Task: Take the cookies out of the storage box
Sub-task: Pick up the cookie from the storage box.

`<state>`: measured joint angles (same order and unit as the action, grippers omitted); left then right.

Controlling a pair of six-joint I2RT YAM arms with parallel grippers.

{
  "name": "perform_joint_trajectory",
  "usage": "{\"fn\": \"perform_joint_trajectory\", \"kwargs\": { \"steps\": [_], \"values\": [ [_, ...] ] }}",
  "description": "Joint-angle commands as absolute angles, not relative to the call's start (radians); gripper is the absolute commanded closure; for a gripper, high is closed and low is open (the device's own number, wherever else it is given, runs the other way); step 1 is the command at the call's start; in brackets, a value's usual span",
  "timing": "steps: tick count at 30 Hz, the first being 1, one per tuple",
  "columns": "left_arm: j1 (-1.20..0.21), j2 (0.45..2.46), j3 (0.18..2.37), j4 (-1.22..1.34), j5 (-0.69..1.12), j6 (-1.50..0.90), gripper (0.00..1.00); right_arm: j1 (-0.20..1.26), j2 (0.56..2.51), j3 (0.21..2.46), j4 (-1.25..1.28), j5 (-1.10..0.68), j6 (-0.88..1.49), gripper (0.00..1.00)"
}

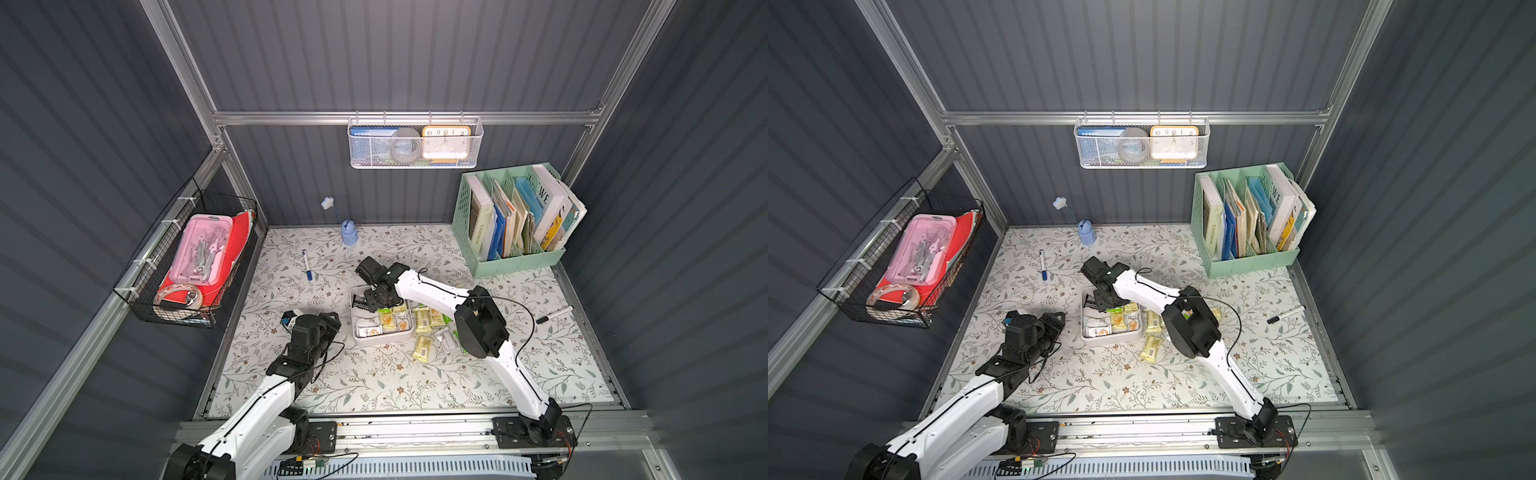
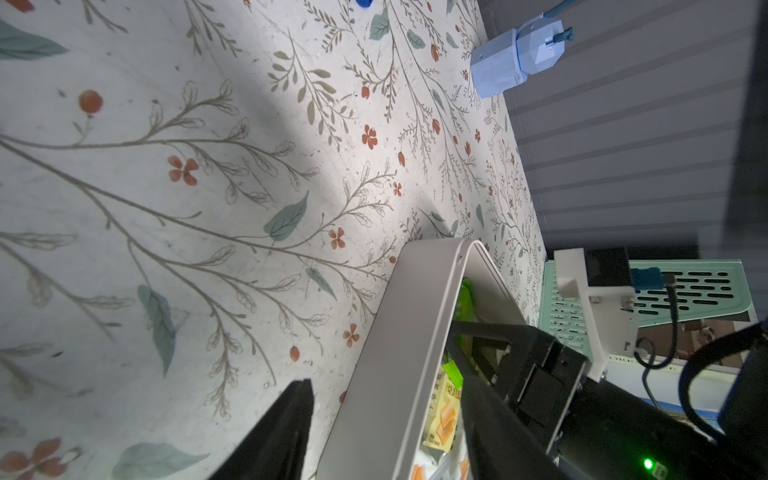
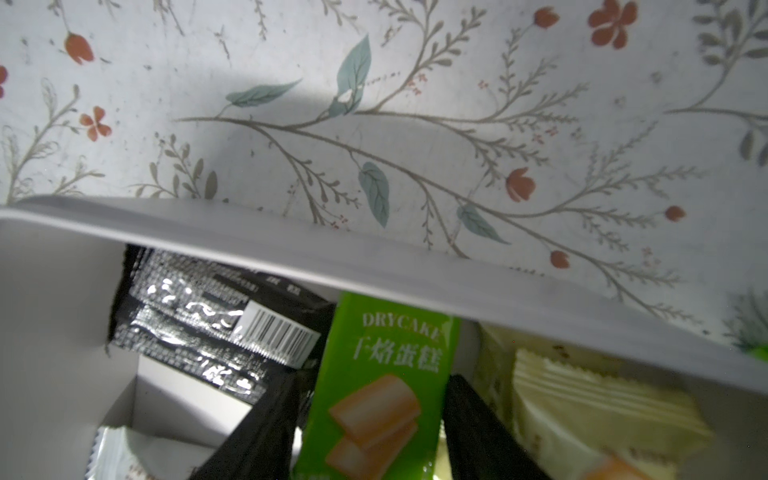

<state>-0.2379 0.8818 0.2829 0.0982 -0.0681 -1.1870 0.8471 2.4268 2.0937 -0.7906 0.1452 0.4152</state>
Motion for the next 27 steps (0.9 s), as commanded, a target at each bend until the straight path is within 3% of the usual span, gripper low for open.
{"fn": "perform_joint_trajectory", "kwargs": {
  "steps": [1, 17, 27],
  "values": [
    [-0.239, 0.879, 0.283, 0.098, -0.081, -1.186, 0.38, 0.84, 2.456, 2.126, -0.807, 0.205, 0.443, 0.39],
    [-0.239, 0.839, 0.285, 0.06, -0.094, -1.184, 0.38, 0.824, 2.502, 2.168, -0.784, 0.126, 0.467, 0.5],
    [-0.239, 0.844, 0.296, 0.061, -0.094, -1.181, 0.38, 0.827, 2.376, 2.15, -0.808, 0.131, 0.451, 0.57]
  ]
}}
